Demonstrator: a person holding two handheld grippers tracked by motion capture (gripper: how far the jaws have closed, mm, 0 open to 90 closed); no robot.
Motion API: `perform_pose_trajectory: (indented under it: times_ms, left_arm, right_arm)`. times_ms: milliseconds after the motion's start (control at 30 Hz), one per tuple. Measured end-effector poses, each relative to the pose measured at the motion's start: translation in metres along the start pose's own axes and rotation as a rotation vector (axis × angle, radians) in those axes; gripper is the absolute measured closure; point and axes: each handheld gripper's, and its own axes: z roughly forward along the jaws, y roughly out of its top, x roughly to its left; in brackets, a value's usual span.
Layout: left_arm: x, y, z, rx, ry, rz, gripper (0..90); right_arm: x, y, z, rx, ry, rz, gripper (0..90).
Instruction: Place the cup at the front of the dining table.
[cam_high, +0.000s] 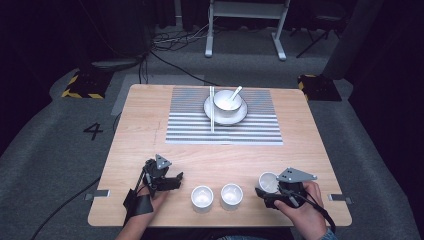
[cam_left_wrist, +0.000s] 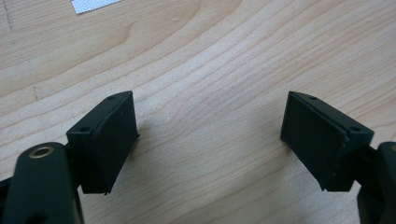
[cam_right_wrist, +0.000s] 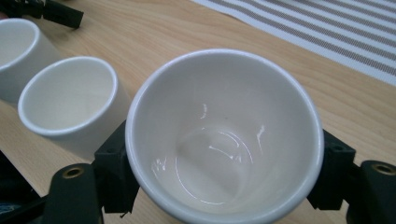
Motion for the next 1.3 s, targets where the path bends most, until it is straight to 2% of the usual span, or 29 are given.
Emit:
perform_pose_trajectory:
  times_ms: [167, 633, 1300]
  left_arm:
    - [0.0, 0.0, 0.0, 0.0, 0.0, 0.0, 18.9]
    - [0.0, 0.0, 0.0, 0.0, 0.001, 0.0, 18.9]
    - [0.0, 0.0, 0.0, 0.0, 0.001, 0.001, 18.8]
  right_arm:
    - [-0.003, 0.013, -0.005, -0.027, -0.012, -0.008, 27.3]
    - [-0.011, 0.044, -0.018, -0.054, -0.037, -0.046, 27.3]
    - [-0.022, 0.086, -0.02, -0.063, -0.057, -0.049, 27.4]
